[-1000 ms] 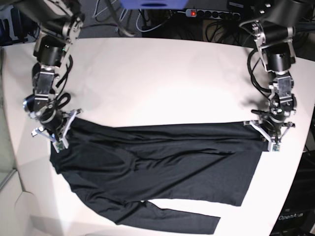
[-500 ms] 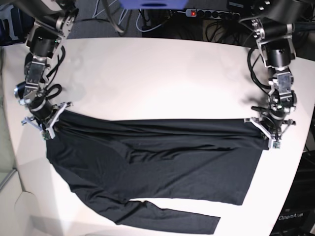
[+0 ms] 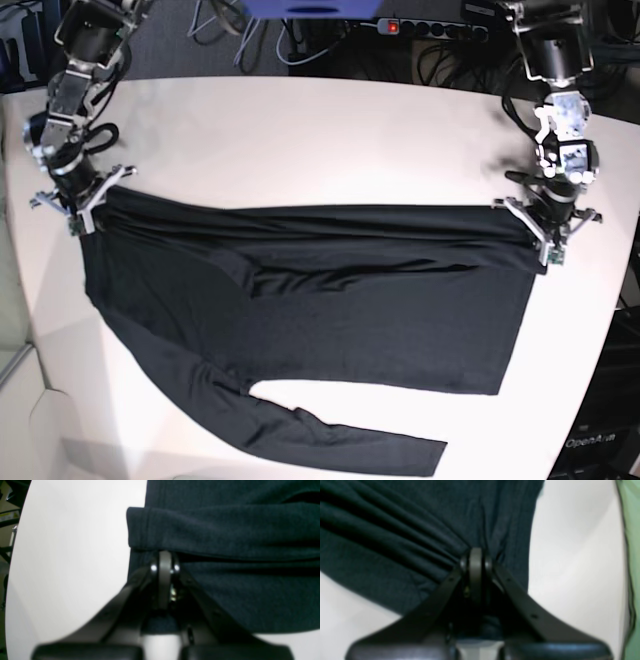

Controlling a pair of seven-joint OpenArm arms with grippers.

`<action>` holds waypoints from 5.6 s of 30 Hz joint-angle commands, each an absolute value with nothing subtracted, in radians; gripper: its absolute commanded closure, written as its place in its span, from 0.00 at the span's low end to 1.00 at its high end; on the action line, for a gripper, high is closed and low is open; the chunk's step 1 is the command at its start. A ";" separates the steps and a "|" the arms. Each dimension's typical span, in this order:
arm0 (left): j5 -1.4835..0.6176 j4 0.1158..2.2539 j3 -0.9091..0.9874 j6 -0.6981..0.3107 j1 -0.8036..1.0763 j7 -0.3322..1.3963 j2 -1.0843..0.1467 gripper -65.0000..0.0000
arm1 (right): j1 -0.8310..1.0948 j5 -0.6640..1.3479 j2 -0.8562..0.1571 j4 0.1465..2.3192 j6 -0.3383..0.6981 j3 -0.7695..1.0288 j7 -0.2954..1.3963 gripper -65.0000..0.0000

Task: Fold the T-shirt properly
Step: 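Hold the folded edge with both grippers and drag the shirt away from the robot, then release the right gripper and move it down the shirt's side, then release the left gripper and grasp the shirt's side edge lower down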

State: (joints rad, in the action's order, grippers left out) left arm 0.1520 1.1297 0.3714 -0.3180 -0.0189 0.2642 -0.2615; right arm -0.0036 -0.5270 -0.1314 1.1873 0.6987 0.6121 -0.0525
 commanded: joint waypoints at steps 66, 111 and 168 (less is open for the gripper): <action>0.180 1.593 0.684 -0.561 0.318 0.332 -0.068 1.00 | 0.245 -0.467 0.107 1.429 0.698 1.001 -0.536 1.00; 0.225 1.710 0.648 -0.585 0.107 0.642 -0.071 1.00 | -0.533 -0.895 0.012 1.168 0.698 0.714 0.352 0.47; 0.285 1.722 0.648 -0.579 0.028 0.641 -0.053 1.00 | -0.544 -0.809 -0.010 0.944 0.698 0.851 0.361 1.00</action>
